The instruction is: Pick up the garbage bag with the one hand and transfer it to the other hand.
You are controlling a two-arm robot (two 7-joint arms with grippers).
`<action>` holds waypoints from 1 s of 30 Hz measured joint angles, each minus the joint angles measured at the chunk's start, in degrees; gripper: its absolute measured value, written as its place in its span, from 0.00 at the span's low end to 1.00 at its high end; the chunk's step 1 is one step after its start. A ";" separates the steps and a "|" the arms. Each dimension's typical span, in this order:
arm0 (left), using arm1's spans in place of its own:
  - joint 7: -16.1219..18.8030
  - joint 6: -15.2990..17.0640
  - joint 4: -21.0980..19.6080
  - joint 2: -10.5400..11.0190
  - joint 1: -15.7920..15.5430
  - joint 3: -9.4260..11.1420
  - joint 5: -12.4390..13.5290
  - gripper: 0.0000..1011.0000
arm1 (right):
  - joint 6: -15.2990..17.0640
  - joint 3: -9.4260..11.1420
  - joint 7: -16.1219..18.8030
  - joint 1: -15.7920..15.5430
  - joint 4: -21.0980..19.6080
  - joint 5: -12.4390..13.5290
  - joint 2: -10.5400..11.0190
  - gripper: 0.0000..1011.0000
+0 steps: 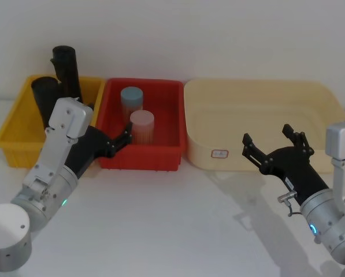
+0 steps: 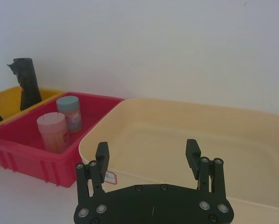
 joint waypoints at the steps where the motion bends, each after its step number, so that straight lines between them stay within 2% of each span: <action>1: 0.00 0.00 0.00 0.00 0.00 0.00 0.00 0.99 | 0.00 0.00 0.00 0.00 0.00 0.00 0.00 0.99; 30: 0.00 0.00 0.00 0.00 0.00 0.00 0.00 0.99 | 0.00 0.00 0.00 0.00 0.00 0.00 0.00 0.99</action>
